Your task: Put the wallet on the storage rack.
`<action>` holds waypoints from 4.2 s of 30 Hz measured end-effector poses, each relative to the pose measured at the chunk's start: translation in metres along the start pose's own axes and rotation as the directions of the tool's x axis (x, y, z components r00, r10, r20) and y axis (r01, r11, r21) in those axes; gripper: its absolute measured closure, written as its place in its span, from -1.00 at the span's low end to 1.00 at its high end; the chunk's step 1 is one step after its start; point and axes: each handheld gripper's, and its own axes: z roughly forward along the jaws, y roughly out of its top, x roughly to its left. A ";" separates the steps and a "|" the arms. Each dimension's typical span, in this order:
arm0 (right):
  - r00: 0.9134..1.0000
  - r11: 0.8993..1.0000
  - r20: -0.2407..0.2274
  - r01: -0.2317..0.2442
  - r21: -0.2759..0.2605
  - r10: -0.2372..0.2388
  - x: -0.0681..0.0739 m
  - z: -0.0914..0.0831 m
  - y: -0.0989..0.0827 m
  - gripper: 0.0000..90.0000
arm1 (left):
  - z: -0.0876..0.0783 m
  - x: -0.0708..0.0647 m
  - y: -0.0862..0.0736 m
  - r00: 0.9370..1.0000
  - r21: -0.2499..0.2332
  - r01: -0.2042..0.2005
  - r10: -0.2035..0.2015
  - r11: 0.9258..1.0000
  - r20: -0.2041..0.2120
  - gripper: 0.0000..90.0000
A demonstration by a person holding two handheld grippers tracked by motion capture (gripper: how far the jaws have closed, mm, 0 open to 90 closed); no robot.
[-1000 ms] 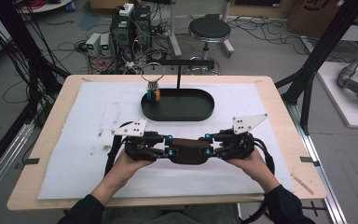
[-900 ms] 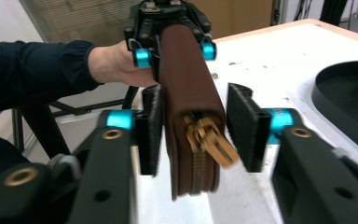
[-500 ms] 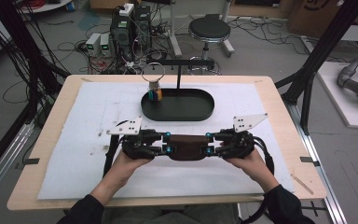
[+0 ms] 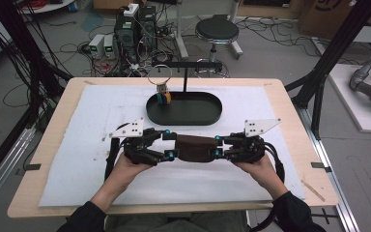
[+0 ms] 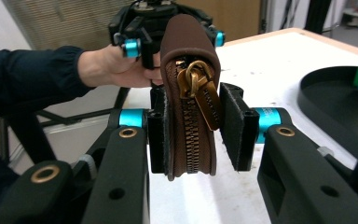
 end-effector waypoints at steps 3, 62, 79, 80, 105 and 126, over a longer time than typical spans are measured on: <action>0.999 1.000 0.034 -0.002 -0.008 0.002 -0.001 -0.002 0.000 0.49 | -0.006 -0.003 0.000 0.998 0.047 -0.037 0.039 0.998 -0.048 -0.23; 0.807 0.993 0.580 -0.116 -0.030 0.112 -0.145 0.094 -0.004 0.50 | -0.059 -0.003 -0.025 0.933 0.144 -0.053 0.100 0.988 -0.345 -0.38; 0.788 0.998 0.614 -0.069 0.013 0.046 -0.154 0.115 -0.019 0.50 | -0.056 -0.004 -0.026 0.940 0.141 -0.053 0.097 0.989 -0.328 -0.37; 0.787 0.997 0.615 -0.071 0.017 0.046 -0.154 0.115 -0.019 0.50 | -0.056 -0.005 -0.026 0.940 0.141 -0.052 0.096 0.989 -0.328 -0.37; 0.769 0.989 0.632 -0.147 0.035 0.092 -0.160 0.110 -0.025 0.03 | -0.055 -0.002 -0.028 0.943 0.150 -0.049 0.095 0.987 -0.319 -0.37; 0.788 0.999 0.615 -0.035 -0.008 0.033 -0.092 0.025 0.009 -0.34 | -0.068 0.009 -0.028 0.928 0.141 -0.032 0.081 0.989 -0.363 -0.37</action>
